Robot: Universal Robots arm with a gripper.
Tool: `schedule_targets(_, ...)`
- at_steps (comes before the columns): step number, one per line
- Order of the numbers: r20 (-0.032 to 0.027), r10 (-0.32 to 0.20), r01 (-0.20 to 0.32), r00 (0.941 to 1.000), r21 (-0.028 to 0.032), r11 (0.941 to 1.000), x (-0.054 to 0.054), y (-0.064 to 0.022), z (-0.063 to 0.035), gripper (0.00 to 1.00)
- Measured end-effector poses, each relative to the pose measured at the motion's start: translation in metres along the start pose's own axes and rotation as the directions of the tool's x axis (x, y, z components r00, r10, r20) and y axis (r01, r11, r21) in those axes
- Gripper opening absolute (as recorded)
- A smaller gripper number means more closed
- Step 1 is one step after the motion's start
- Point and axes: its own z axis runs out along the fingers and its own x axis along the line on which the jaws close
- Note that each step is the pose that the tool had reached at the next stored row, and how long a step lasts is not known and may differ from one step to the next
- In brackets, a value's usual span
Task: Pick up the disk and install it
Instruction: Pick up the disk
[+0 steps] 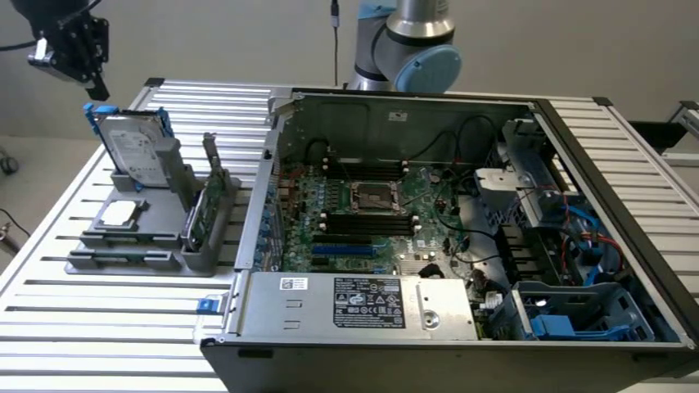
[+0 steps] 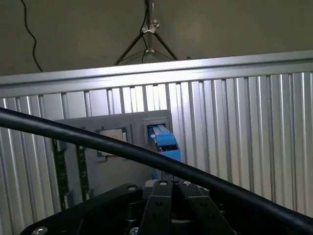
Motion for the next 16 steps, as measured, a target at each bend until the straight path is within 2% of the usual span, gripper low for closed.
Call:
schedule_targets(6, -0.0005, -0.011, 0.011, 0.9999, -0.0004, 0.9999, -0.0016, 0.0022, 0.0000, 0.12)
schedule_targets(9, -0.0005, -0.011, 0.011, 0.9999, -0.0004, 0.9999, -0.0016, 0.0023, 0.0001, 0.30)
schedule_targets(12, -0.0007, -0.018, 0.018, 0.9998, -0.0007, 0.9998, -0.0015, 0.0023, 0.0017, 0.36)
schedule_targets(14, -0.0010, -0.025, 0.025, 0.9997, -0.0009, 0.9997, -0.0014, 0.0021, 0.0051, 0.49)
schedule_targets(16, -0.0013, -0.032, 0.032, 0.9995, -0.0012, 0.9995, -0.0013, 0.0019, 0.0087, 0.49)
